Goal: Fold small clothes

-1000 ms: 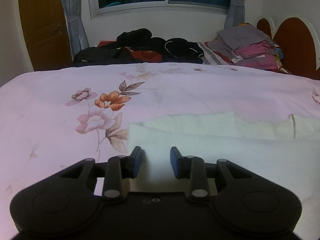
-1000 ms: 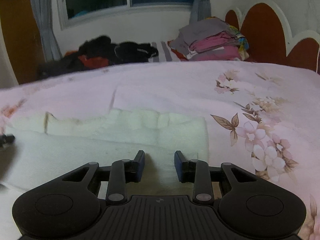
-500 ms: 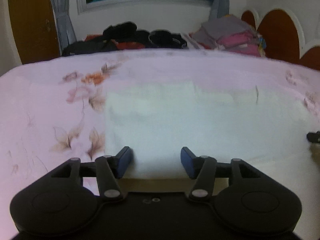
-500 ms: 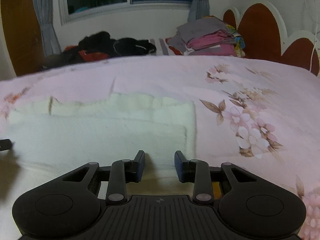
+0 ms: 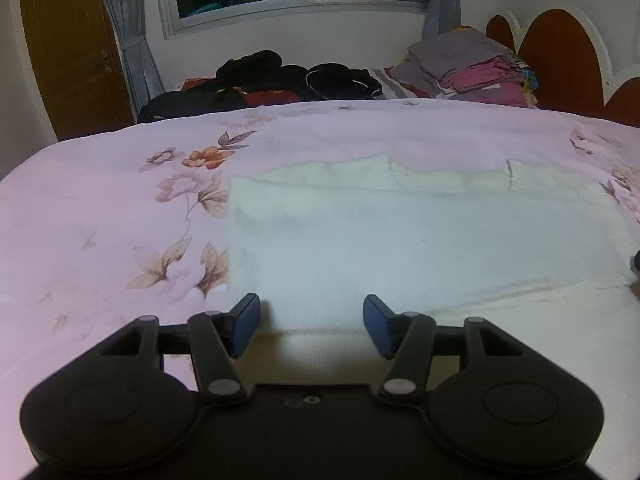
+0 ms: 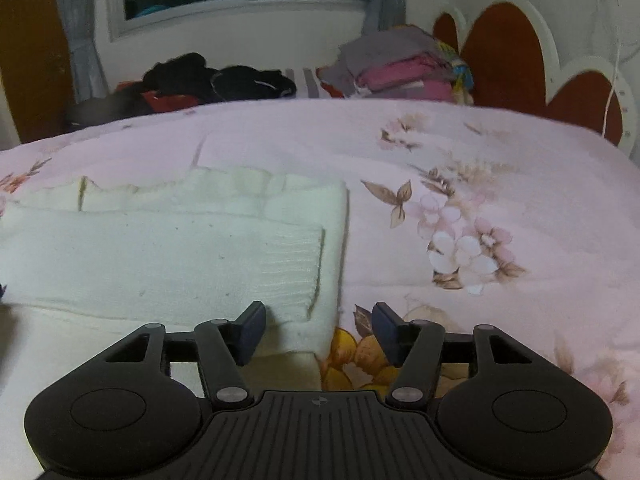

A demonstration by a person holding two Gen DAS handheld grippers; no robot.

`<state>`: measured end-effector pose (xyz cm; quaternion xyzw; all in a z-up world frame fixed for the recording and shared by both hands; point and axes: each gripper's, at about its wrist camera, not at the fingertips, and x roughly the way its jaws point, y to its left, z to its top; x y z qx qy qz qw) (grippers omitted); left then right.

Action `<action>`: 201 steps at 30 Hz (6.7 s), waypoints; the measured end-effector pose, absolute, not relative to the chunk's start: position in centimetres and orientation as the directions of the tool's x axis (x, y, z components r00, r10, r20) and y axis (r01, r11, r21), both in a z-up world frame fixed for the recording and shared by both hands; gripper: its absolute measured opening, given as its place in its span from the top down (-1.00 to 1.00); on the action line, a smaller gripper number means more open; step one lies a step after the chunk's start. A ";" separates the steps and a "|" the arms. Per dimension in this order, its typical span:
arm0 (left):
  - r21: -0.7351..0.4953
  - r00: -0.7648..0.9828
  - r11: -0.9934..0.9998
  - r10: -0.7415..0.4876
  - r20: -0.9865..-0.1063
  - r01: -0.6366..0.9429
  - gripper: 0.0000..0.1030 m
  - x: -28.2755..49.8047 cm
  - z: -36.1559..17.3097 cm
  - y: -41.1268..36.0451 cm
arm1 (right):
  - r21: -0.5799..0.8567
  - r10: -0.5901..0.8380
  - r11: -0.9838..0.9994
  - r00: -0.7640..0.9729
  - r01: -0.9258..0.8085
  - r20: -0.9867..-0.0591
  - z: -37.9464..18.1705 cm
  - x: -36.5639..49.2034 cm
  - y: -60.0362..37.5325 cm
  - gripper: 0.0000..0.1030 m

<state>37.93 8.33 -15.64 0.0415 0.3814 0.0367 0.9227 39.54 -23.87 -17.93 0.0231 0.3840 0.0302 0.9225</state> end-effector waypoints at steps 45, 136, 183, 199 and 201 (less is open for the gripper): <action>-0.152 0.585 0.988 -0.120 -0.802 -0.006 -0.11 8.3 -15.1 13.7 | 0.166 0.162 0.985 0.587 -0.048 -0.793 -17.3 7.3 -23.7 -0.13; -0.146 0.696 0.988 -0.067 -0.715 -0.054 0.48 48.7 -16.2 12.8 | 0.301 0.278 0.949 0.686 -0.090 -0.673 -18.5 50.0 -25.2 0.26; -0.015 0.732 1.000 -0.002 -0.681 -0.012 0.10 42.2 -16.7 8.2 | 0.133 0.281 0.956 0.682 -0.262 -0.676 -18.4 44.5 -16.8 -0.02; 0.009 0.689 0.999 0.031 -0.724 -0.036 0.06 41.9 -15.8 8.1 | 0.170 0.252 0.968 0.709 -0.187 -0.658 -17.6 42.2 -19.3 -0.02; 0.002 0.687 0.999 0.032 -0.726 -0.045 0.06 41.3 -15.4 8.3 | 0.144 0.241 0.970 0.684 -0.196 -0.688 -18.3 41.8 -19.1 -0.02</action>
